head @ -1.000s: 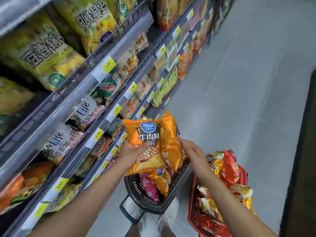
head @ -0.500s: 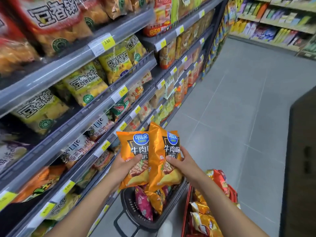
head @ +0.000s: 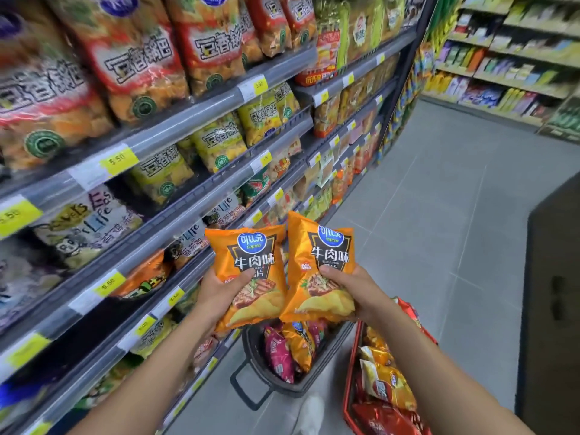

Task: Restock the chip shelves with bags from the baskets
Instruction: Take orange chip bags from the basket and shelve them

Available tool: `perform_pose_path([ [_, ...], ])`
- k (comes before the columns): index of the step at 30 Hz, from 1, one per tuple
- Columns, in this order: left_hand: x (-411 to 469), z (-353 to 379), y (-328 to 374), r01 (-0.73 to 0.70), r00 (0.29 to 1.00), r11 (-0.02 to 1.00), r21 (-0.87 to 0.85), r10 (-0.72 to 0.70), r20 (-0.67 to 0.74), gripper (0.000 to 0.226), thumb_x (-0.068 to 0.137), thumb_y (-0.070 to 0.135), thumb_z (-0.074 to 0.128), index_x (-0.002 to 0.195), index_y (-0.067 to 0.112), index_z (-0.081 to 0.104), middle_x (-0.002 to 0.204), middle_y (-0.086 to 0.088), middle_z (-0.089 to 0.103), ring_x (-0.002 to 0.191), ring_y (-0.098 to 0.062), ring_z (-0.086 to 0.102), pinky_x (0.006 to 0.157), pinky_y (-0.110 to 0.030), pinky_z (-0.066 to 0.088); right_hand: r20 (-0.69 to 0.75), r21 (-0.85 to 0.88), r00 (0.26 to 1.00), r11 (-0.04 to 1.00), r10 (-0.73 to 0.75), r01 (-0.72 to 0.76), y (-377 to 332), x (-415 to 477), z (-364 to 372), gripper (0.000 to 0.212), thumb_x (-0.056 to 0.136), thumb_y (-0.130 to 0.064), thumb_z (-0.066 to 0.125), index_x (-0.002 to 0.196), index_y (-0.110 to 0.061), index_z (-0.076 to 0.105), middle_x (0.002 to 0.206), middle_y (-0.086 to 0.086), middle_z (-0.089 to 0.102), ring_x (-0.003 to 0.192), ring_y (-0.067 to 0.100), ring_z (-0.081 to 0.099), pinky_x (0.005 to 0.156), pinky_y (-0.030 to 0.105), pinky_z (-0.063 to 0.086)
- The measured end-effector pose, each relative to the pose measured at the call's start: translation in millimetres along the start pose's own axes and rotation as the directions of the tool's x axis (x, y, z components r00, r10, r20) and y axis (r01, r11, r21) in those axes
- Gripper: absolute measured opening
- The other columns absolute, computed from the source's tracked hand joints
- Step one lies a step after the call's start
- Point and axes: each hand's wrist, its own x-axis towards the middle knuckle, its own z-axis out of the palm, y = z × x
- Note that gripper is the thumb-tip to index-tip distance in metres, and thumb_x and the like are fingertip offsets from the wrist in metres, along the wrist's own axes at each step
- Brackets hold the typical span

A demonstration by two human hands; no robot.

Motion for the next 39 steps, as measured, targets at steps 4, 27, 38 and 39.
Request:
perform_pose_path([
  [4, -39.1, -21.3, -4.4, -0.035, 0.999, 0.999, 0.000, 0.035, -0.036, 0.042, 0.079, 0.037, 0.089, 0.113, 0.025, 0.067, 0.096, 0.001, 0.080, 0.088, -0.025, 0.078, 0.084, -0.047, 0.062, -0.148, -0.189, 0.976, 0.973, -0.159, 0.130, 3.8, -42.6, 14.0, 0.052, 0.072, -0.023, 0.092, 0.116, -0.024, 0.063, 0.103, -0.002, 0.079, 0.092, 0.020, 0.077, 0.085, 0.041, 0.062],
  [27, -247.5, -17.2, -1.1, -0.281, 0.925, 0.954, -0.103, 0.241, -0.293, 0.050, 0.080, 0.028, 0.089, 0.123, 0.031, 0.064, 0.107, 0.007, 0.080, 0.097, -0.018, 0.077, 0.094, -0.050, 0.060, 0.050, -0.636, 0.862, 0.649, -0.505, 0.417, -29.3, -195.9, 21.5, 0.111, 0.049, -0.066, 0.092, 0.138, -0.025, 0.039, 0.123, -0.004, 0.066, 0.113, 0.022, 0.064, 0.100, 0.051, 0.054],
  [38, -398.6, -96.6, -4.0, -0.350, 0.742, 0.934, -0.076, 0.226, -0.631, 0.082, 0.069, 0.056, 0.092, 0.136, 0.028, 0.053, 0.125, 0.009, 0.070, 0.111, -0.018, 0.069, 0.101, -0.045, 0.054, 0.410, -0.549, 0.767, 0.538, -0.494, 0.640, -30.6, -258.3, 131.4, 0.094, 0.071, -0.042, 0.092, 0.146, -0.019, 0.041, 0.117, -0.018, 0.056, 0.115, 0.011, 0.056, 0.107, 0.045, 0.046],
  [39, -404.4, -104.0, -6.2, -0.351, 0.722, 0.935, -0.060, 0.229, -0.653, 0.093, 0.060, 0.066, 0.092, 0.136, 0.028, 0.056, 0.123, 0.007, 0.073, 0.109, -0.018, 0.072, 0.100, -0.046, 0.056, 0.426, -0.543, 0.756, 0.529, -0.496, 0.652, -29.5, -257.6, 139.0, 0.089, 0.069, -0.042, 0.092, 0.142, -0.022, 0.045, 0.113, -0.017, 0.061, 0.109, 0.013, 0.060, 0.103, 0.044, 0.050],
])
